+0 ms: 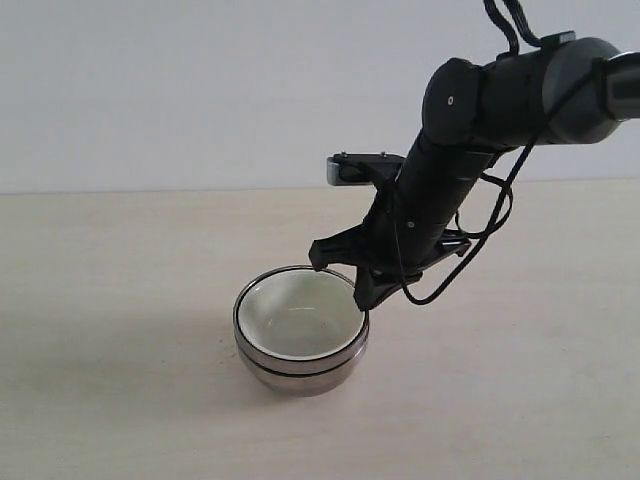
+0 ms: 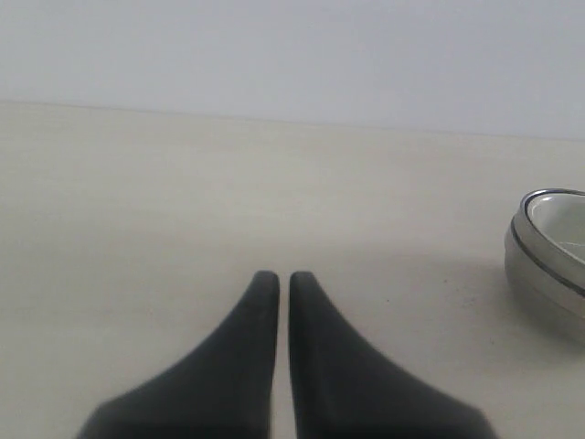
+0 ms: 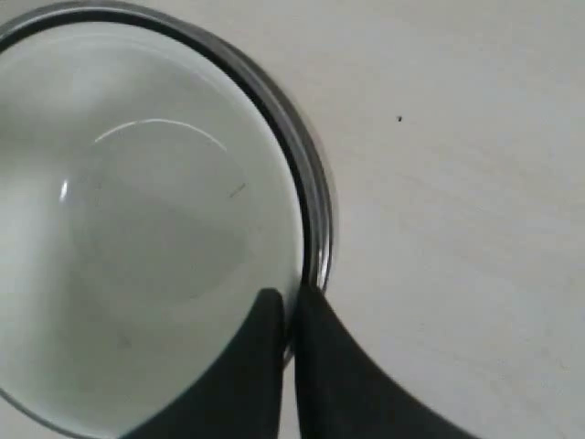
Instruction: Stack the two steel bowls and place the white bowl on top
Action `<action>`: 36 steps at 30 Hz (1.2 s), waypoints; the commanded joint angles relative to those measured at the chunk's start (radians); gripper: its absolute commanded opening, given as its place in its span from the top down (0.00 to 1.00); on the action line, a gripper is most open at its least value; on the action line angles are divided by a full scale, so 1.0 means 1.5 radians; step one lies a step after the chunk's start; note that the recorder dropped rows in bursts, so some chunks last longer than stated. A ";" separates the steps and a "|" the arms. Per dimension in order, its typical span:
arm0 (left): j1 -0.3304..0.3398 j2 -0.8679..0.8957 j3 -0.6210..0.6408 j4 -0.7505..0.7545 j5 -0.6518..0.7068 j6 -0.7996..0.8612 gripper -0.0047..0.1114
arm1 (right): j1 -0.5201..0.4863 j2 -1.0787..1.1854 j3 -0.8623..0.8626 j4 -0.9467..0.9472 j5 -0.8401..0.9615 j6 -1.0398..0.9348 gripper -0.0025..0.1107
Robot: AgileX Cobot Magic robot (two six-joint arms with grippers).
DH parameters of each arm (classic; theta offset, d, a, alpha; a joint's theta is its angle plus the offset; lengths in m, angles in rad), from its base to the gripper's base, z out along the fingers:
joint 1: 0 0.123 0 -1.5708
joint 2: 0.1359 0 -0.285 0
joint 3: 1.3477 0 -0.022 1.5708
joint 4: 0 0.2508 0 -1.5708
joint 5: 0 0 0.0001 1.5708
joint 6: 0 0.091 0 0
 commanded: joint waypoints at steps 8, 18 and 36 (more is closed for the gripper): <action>0.002 -0.002 0.003 0.001 -0.002 -0.001 0.93 | 0.000 -0.074 -0.002 -0.033 -0.001 0.009 0.98; 0.002 -0.002 0.003 0.001 -0.002 -0.001 0.93 | 0.007 -0.222 0.164 -0.021 -0.141 0.023 0.98; 0.002 -0.002 0.003 0.001 -0.002 -0.001 0.93 | 0.083 -0.615 0.682 0.112 -0.490 0.024 0.98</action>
